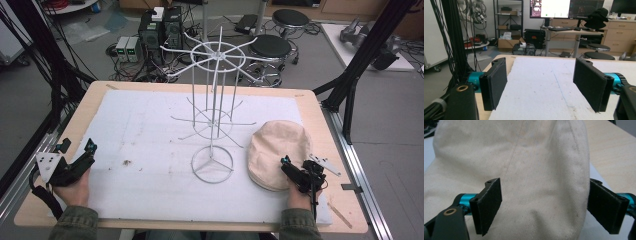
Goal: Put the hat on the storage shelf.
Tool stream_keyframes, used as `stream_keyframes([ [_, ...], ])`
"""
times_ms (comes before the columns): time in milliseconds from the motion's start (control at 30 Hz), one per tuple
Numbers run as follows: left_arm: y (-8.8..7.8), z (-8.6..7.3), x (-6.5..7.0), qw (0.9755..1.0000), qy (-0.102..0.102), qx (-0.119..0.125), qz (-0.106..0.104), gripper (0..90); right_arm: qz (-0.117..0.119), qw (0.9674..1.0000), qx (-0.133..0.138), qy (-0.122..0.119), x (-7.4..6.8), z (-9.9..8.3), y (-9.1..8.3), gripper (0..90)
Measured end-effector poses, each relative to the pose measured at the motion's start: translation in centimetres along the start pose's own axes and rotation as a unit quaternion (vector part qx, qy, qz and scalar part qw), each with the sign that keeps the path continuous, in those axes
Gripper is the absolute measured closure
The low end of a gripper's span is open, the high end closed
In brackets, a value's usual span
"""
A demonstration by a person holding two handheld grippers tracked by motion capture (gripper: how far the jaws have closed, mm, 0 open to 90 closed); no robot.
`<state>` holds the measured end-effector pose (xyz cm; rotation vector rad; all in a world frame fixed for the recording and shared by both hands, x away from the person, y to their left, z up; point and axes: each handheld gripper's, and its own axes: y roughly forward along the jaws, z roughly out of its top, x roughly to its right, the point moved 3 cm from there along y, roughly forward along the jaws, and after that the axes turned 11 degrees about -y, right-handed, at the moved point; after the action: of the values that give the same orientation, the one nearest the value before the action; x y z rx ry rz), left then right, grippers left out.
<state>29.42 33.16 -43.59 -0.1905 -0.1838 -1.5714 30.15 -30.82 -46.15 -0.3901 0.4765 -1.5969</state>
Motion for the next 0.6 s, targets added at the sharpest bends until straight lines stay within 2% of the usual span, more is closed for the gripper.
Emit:
stream_keyframes([
  [133,0.00,0.00,-0.01,1.0000,0.000,0.000,0.000,27.4,-0.003,0.9997,-0.024,-0.001,-0.13,-0.18,0.44,16.5],
  [267,0.04,-0.02,0.01,1.0000,0.000,0.001,-0.001,27.4,-0.003,0.9993,-0.036,0.000,-0.12,-0.27,0.68,16.5],
  [300,0.07,-0.03,0.03,1.0000,0.000,0.001,-0.001,27.4,-0.002,0.9988,-0.048,-0.001,-0.14,-0.28,0.85,16.4],
  [467,0.06,-0.02,0.05,1.0000,0.002,0.000,-0.001,27.4,-0.005,0.9974,-0.071,-0.009,-0.38,-0.28,1.06,16.5],
  [600,0.06,-0.02,0.05,1.0000,0.001,0.000,-0.001,27.4,-0.010,0.9964,-0.084,-0.001,-0.53,-0.25,1.09,18.1],
])
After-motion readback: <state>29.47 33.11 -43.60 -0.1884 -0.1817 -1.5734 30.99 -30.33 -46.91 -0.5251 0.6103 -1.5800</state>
